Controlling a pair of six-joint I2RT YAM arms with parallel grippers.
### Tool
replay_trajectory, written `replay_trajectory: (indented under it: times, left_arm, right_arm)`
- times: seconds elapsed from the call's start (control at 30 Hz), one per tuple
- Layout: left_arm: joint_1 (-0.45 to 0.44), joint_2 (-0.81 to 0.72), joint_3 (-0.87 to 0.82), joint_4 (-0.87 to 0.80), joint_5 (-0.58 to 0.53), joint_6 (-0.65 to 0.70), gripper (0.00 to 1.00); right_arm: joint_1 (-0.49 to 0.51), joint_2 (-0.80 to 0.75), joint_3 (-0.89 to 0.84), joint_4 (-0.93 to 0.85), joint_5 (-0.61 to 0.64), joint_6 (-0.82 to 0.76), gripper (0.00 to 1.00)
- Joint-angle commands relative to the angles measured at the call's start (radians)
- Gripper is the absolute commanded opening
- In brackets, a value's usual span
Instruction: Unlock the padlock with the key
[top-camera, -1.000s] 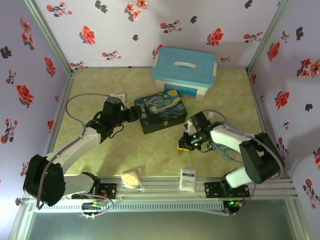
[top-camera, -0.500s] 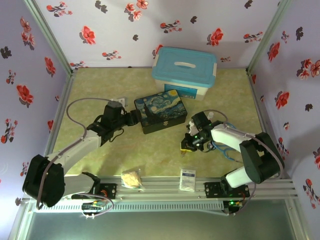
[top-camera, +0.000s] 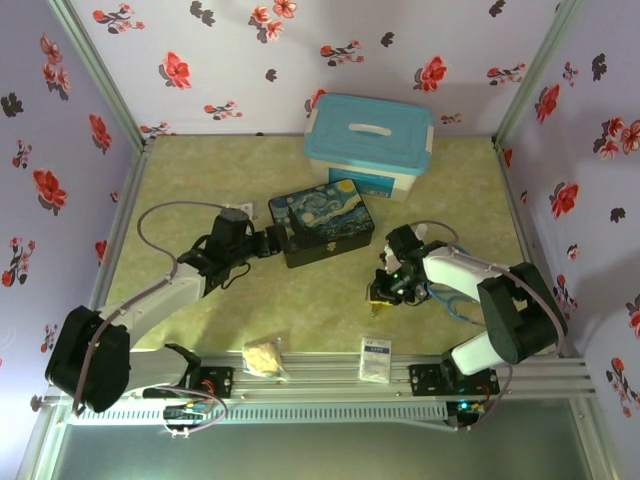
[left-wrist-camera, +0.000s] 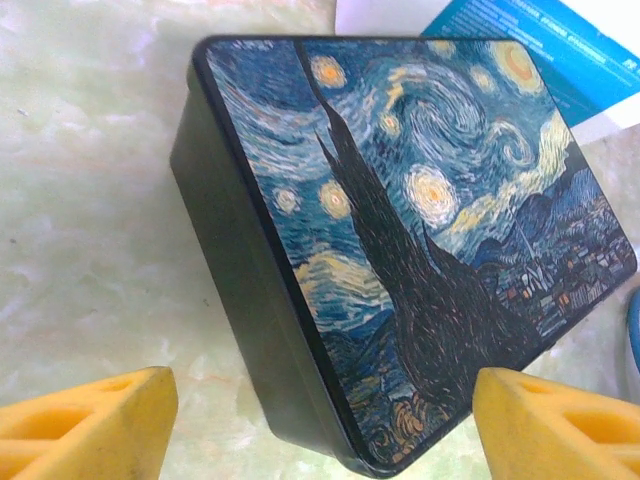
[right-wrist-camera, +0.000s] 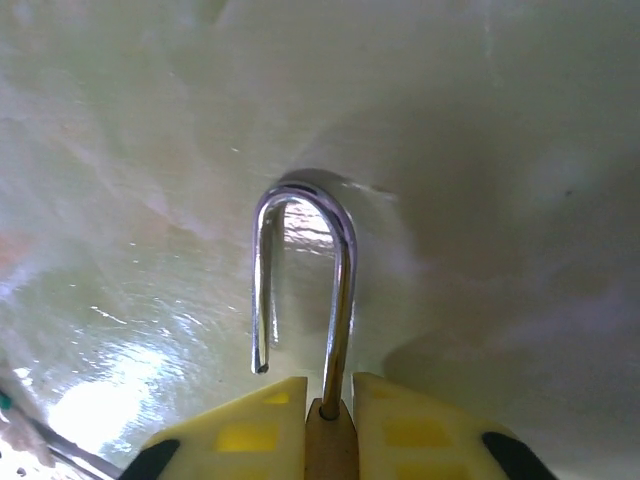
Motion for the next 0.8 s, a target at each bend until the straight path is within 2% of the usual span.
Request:
replay_trajectory:
  times: [0.0,0.2,0.4,0.67,0.73,0.77]
  left_arm:
    - [-0.016,0.039,0.017,0.001,-0.037,0.010,0.80]
    - [-0.046,0.090,0.024,0.028,-0.039,0.001,0.80]
    - [-0.049,0.073,0.024,0.023,-0.039,0.002,0.81]
    - [-0.041,0.017,0.034,-0.006,-0.055,0.032,0.84]
    - [-0.026,-0.013,0.032,-0.012,-0.056,0.036,0.86]
    - [-0.014,-0.035,0.027,-0.017,-0.057,0.038,0.88]
  right_arm:
    - [-0.003,0.014,0.032,-0.045,0.050,-0.023,0.22]
    - [-0.003,0.016,0.037,-0.050,0.081,-0.029,0.24]
    - [-0.002,-0.003,0.043,-0.062,0.147,-0.036,0.26]
    - [0.005,-0.060,0.067,-0.063,0.206,-0.040,0.40]
    - [0.006,-0.076,0.083,-0.072,0.234,-0.043,0.46]
    - [0.006,-0.094,0.091,-0.073,0.257,-0.045,0.52]
